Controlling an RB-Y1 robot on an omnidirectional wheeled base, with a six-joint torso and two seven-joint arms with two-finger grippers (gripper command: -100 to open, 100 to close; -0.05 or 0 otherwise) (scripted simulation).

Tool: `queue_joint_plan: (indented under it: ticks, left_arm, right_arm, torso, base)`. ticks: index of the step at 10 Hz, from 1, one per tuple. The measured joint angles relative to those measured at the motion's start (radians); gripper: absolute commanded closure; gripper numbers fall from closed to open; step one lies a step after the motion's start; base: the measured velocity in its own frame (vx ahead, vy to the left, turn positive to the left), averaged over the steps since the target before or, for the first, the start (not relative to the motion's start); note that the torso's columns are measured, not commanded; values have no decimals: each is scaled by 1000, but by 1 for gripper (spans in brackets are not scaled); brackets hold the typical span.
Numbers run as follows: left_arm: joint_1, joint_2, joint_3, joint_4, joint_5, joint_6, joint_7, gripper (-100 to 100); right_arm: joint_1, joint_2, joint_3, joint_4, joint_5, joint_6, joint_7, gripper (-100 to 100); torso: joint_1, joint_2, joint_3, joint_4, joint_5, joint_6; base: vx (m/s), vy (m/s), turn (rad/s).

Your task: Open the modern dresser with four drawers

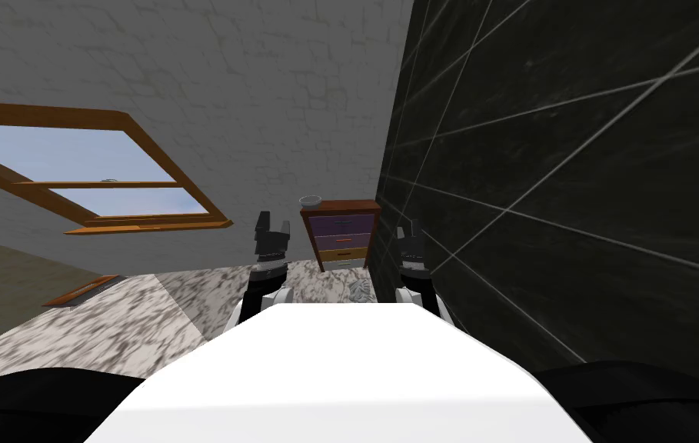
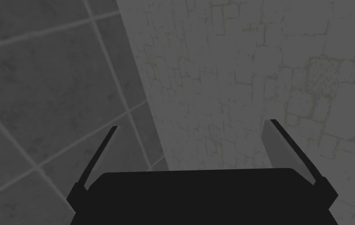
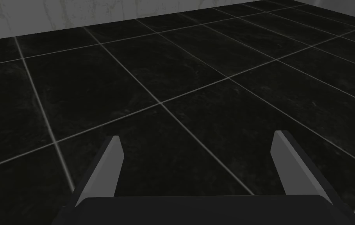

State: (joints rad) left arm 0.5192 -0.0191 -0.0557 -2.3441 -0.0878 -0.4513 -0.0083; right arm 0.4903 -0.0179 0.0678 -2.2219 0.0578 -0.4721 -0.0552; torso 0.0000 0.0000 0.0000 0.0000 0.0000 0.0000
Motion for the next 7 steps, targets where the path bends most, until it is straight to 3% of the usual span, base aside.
queue_joint_plan:
  ticks: [2, 7]
  left_arm:
    - [0, 0, 0, 0, 0, 0, 0, 0]
    - [0, 0, 0, 0, 0, 0, 0, 0]
  right_arm:
    - [0, 0, 0, 0, 0, 0, 0, 0]
    - [0, 0, 0, 0, 0, 0, 0, 0]
  torso:
    - [0, 104, -209, 105, 0, 0]
    - [0, 470, -939, 470, 0, 0]
  base:
    - [0, 0, 0]
    - [0, 0, 0]
